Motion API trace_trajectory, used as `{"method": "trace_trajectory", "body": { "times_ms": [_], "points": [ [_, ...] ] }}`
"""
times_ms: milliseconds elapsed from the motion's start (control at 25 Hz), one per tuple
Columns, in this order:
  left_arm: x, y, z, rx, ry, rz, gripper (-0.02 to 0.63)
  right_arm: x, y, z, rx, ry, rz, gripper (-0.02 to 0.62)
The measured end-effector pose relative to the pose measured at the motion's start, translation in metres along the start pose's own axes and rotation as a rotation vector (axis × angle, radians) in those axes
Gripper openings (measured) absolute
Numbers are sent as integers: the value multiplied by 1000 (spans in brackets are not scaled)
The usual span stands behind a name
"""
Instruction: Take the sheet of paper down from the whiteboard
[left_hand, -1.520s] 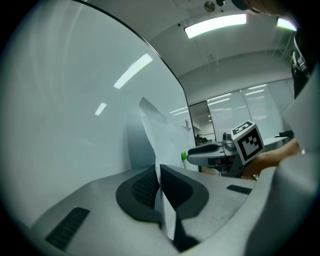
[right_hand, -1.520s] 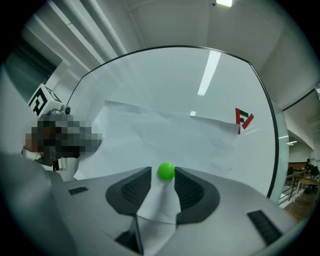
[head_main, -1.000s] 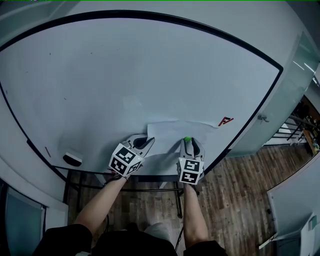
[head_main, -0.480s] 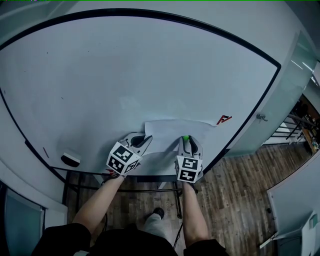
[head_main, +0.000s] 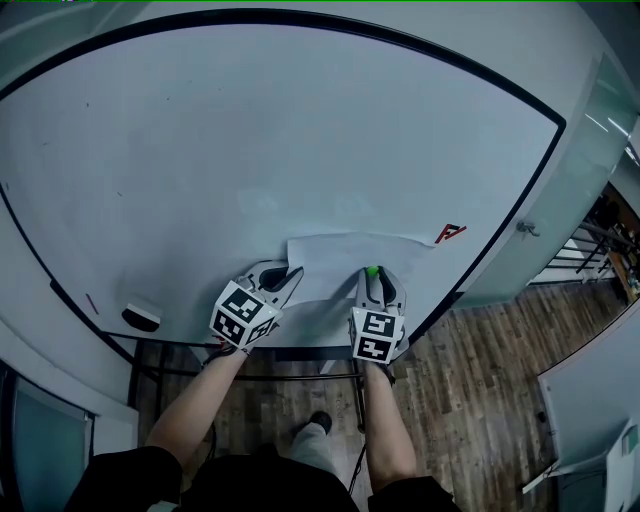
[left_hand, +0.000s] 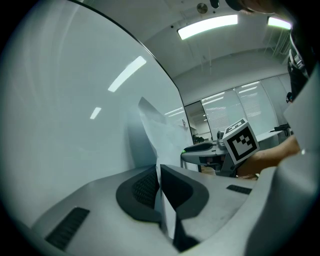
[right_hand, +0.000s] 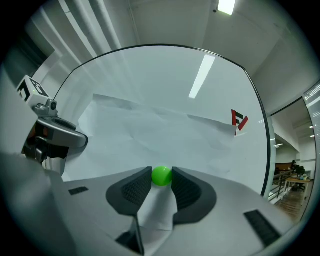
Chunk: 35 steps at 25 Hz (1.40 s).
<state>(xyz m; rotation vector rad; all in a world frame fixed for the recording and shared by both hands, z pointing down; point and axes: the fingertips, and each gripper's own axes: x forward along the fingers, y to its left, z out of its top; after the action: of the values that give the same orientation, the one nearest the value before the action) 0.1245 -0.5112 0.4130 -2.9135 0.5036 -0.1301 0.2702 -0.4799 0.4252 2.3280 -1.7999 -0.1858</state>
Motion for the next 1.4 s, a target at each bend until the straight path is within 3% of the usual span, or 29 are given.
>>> {"method": "trace_trajectory", "body": {
  "times_ms": [1400],
  "points": [
    [-18, 10, -16, -5, 45, 38, 21, -1, 8, 0, -14, -10, 74, 134]
  ]
}}
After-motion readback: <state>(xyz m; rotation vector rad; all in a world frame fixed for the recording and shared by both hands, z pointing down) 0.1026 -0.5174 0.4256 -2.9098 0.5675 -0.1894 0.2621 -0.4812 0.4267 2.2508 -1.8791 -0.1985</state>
